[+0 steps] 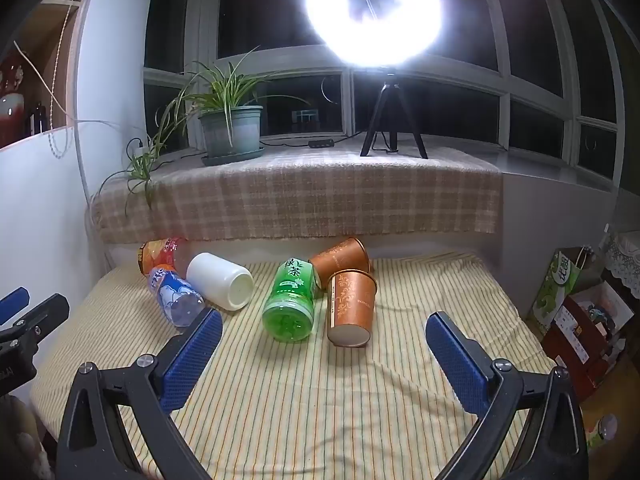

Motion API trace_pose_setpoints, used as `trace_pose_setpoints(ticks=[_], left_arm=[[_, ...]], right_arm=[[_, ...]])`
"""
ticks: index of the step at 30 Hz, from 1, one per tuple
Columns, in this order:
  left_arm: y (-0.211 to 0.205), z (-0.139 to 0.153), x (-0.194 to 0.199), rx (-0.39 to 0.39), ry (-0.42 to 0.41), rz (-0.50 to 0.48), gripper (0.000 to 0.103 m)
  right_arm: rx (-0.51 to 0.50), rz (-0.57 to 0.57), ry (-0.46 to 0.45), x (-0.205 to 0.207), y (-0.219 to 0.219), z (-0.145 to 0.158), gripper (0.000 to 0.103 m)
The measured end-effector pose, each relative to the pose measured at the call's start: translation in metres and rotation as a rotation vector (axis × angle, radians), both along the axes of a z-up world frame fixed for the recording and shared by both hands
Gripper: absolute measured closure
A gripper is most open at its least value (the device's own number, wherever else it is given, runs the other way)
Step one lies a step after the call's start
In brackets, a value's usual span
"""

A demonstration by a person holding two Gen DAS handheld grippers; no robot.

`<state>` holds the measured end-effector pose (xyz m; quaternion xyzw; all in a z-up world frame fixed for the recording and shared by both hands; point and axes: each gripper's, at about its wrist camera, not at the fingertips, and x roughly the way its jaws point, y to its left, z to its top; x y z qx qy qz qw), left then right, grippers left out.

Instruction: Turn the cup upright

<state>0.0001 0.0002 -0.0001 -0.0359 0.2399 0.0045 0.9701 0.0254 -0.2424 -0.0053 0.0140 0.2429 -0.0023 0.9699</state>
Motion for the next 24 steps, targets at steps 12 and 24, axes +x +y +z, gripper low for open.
trace_pose_setpoints(ticks=[12, 24], left_arm=[[-0.0002, 0.0004, -0.0010, 0.005, -0.008, 0.005, 0.000], [0.0012, 0.0051, -0.0031, 0.008, -0.009, 0.006, 0.000]], right_arm=[[-0.002, 0.002, 0.009, -0.0027, 0.0016, -0.0012, 0.000], [0.002, 0.004, 0.010, 0.0003, 0.0004, -0.0011, 0.000]])
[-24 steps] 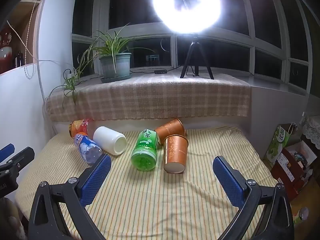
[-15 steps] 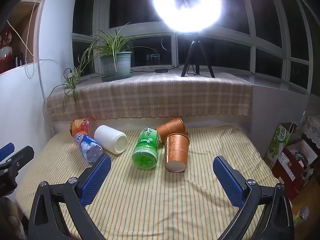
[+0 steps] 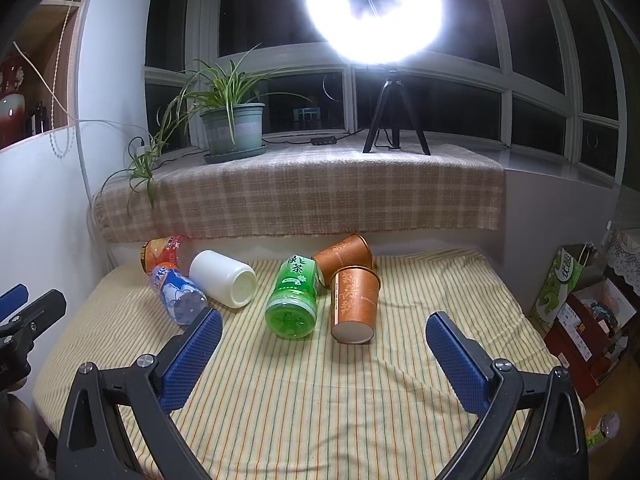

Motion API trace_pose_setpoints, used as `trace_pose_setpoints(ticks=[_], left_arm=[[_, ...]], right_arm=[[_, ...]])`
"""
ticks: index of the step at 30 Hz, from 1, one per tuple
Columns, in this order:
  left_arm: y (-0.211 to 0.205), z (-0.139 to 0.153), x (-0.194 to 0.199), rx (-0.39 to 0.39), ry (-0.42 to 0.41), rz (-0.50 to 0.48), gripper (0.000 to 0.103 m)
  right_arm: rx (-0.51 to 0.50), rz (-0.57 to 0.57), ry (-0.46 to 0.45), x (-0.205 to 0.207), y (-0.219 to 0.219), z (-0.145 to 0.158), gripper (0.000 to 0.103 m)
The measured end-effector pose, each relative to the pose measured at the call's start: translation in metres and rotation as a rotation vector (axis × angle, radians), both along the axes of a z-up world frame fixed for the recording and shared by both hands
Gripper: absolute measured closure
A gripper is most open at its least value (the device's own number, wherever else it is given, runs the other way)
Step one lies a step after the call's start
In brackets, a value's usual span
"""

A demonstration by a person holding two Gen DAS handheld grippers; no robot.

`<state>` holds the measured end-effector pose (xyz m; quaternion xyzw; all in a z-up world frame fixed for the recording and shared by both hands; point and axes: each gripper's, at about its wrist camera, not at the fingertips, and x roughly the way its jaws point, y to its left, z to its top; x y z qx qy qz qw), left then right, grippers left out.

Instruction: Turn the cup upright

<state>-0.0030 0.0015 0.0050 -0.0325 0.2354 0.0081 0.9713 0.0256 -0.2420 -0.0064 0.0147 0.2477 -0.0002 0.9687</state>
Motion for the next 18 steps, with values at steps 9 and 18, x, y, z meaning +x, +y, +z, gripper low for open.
trace_pose_setpoints(ticks=[9, 18], left_arm=[[0.0002, -0.0002, 0.0000, 0.000, 0.000, -0.004, 0.000], [0.0000, -0.0004, -0.0002, -0.001, -0.001, -0.002, 0.000]], right_arm=[[0.000, 0.000, 0.004, -0.0013, 0.0016, 0.0001, 0.000], [0.003, 0.003, 0.010, 0.0005, 0.0030, -0.0013, 0.000]])
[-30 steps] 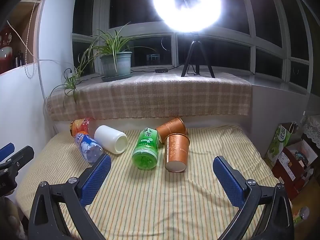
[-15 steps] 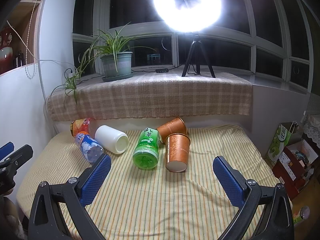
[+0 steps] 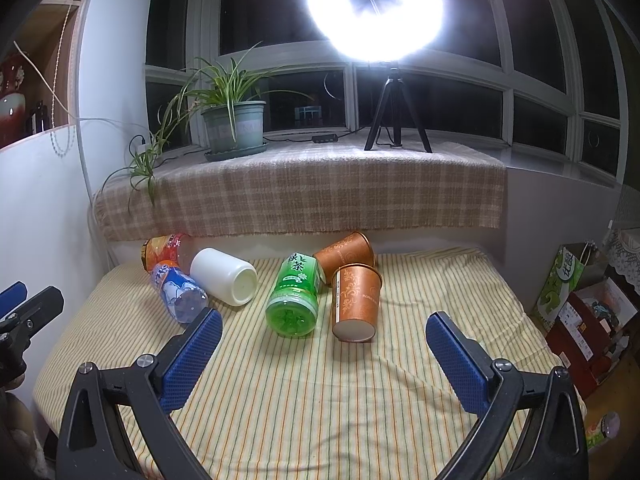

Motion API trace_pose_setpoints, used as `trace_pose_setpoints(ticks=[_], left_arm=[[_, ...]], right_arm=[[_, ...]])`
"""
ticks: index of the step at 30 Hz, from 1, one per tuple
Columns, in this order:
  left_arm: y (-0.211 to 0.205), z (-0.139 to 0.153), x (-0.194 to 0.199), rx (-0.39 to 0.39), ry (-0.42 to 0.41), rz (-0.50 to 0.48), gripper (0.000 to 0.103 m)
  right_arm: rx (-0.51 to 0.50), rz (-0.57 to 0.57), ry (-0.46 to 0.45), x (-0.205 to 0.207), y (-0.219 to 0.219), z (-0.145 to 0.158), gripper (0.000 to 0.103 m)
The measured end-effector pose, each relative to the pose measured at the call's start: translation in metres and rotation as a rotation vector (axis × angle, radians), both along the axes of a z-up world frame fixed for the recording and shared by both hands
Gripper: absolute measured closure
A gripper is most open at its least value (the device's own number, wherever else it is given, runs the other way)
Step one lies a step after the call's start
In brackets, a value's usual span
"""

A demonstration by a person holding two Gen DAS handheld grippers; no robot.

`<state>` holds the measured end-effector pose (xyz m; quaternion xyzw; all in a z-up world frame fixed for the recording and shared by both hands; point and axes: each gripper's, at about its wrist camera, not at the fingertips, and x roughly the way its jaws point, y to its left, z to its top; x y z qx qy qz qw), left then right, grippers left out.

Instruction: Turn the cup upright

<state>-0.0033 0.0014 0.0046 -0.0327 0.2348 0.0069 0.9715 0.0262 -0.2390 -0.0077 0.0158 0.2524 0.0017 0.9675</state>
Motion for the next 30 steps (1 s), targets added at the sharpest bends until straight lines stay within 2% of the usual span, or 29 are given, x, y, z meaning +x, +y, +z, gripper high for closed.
trace_pose_setpoints(ticks=[30], left_arm=[[-0.0004, -0.0002, -0.0005, 0.002, -0.002, 0.000, 0.000]], right_arm=[[0.009, 0.010, 0.013, 0.0025, 0.0011, -0.0035, 0.000]])
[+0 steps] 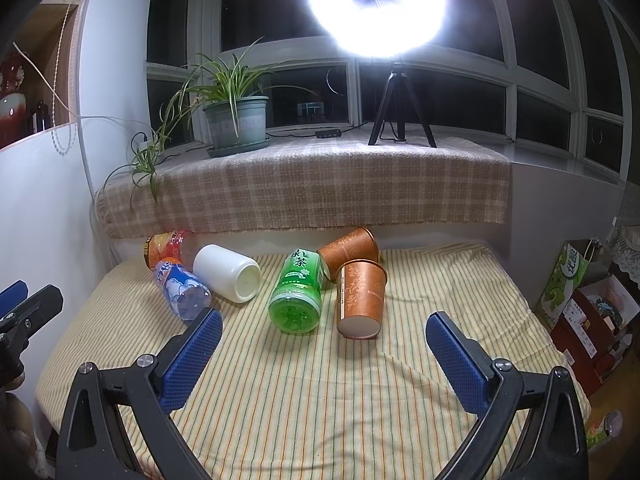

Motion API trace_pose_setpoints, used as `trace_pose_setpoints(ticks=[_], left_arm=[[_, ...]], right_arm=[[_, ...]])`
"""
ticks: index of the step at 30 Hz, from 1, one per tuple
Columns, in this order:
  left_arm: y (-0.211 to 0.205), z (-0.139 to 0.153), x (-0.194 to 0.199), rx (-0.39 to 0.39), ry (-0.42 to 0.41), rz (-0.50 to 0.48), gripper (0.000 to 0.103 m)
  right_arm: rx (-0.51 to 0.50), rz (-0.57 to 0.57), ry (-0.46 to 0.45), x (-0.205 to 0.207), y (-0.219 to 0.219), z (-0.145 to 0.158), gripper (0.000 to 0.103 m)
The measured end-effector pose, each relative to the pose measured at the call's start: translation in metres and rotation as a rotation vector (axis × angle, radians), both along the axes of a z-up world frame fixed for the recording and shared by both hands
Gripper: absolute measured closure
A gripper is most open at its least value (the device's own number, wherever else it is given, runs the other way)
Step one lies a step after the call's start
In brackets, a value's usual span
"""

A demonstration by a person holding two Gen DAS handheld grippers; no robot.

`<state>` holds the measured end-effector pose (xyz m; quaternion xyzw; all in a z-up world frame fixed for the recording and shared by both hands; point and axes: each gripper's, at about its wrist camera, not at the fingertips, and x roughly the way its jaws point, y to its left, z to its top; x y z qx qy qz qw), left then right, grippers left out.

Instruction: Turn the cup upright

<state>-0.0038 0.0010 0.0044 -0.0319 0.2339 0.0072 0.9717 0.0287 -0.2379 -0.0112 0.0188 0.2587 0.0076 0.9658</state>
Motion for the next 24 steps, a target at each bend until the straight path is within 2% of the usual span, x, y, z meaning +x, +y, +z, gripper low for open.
trace_pose_setpoints(ticks=[22, 24], left_arm=[[0.001, 0.004, 0.000, 0.002, 0.008, 0.006, 0.000], [-0.006, -0.003, 0.002, 0.008, 0.015, 0.004, 0.000]], right_arm=[[-0.003, 0.026, 0.018, 0.010, 0.008, -0.003, 0.000], [-0.001, 0.035, 0.018, 0.013, 0.009, -0.004, 0.000]])
